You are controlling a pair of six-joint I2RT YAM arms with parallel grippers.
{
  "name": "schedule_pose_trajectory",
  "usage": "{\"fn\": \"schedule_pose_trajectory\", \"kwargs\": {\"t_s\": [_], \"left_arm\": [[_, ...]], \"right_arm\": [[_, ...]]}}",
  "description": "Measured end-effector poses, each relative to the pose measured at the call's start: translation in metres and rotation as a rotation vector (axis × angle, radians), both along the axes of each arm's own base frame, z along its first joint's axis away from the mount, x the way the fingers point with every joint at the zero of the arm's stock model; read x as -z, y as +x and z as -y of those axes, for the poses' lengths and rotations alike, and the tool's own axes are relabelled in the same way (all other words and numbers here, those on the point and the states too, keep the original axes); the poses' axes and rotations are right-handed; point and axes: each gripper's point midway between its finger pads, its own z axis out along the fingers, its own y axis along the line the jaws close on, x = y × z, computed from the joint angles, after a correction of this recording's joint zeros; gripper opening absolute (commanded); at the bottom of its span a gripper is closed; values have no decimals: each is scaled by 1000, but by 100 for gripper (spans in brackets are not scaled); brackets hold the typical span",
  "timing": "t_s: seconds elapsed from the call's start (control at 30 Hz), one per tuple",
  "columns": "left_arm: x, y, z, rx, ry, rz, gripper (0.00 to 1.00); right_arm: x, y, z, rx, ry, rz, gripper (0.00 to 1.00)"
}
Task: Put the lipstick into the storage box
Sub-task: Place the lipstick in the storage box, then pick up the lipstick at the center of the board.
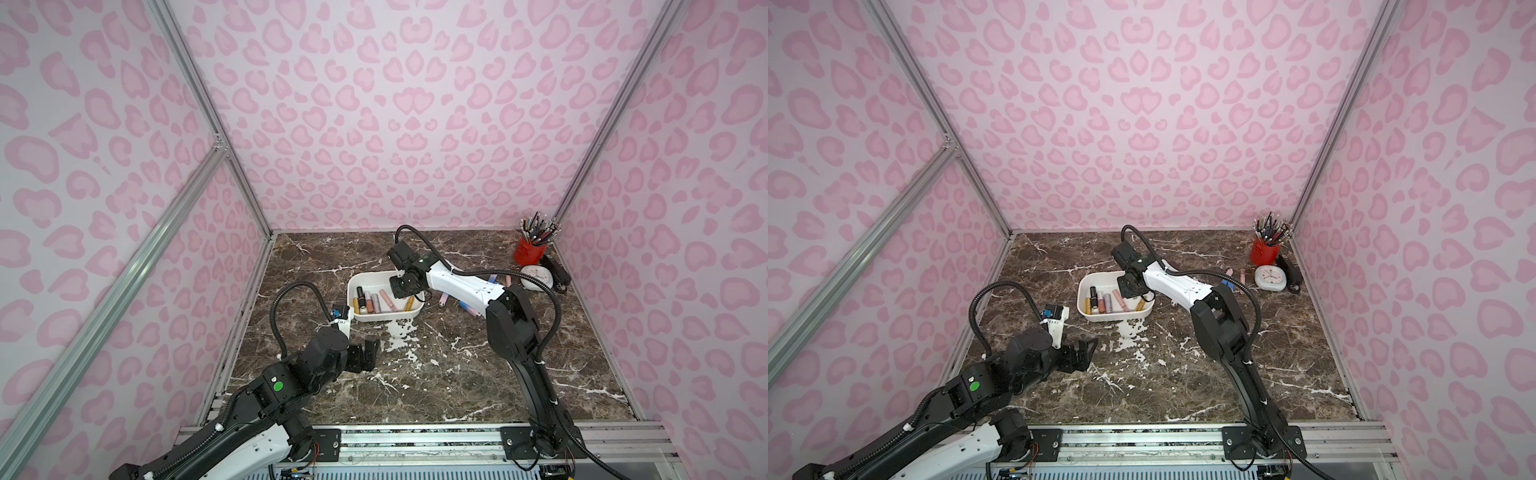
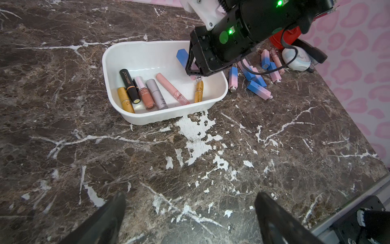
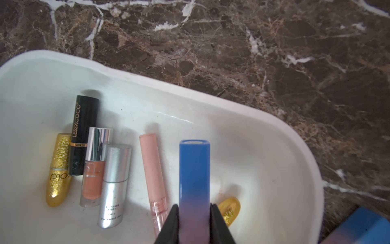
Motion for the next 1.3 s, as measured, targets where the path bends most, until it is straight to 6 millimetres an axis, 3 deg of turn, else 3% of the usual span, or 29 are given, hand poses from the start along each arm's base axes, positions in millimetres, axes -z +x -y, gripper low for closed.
{"fn": "schedule_pose_trajectory", "kwargs": {"t_s": [0.2,0.3,0.4,0.5,0.67,0.87,1.07,1.3], "left_arm": [[-1,4,9,17,11,-17,98],[-4,7,16,33,14,-22,98],[-7,12,26,51,13,-22,98],[-3,17,44,93,7,-50,98],[-2,27,86,180,5,-80,98],[-9,42,146,291,-7,-93,98],[-12,59,201,383,-36,-108,98],[-4,74,245,457,-56,-141,98]], "right_arm": [[-22,-4,12,8,39,22,37],[-32,1,32,43,57,41,37],[-38,7,63,94,59,51,36],[-41,16,110,182,45,61,34],[-34,23,204,352,-22,64,31],[-23,21,288,519,-59,46,31],[-15,29,336,619,-65,46,31],[6,28,368,679,-65,9,30]]}}
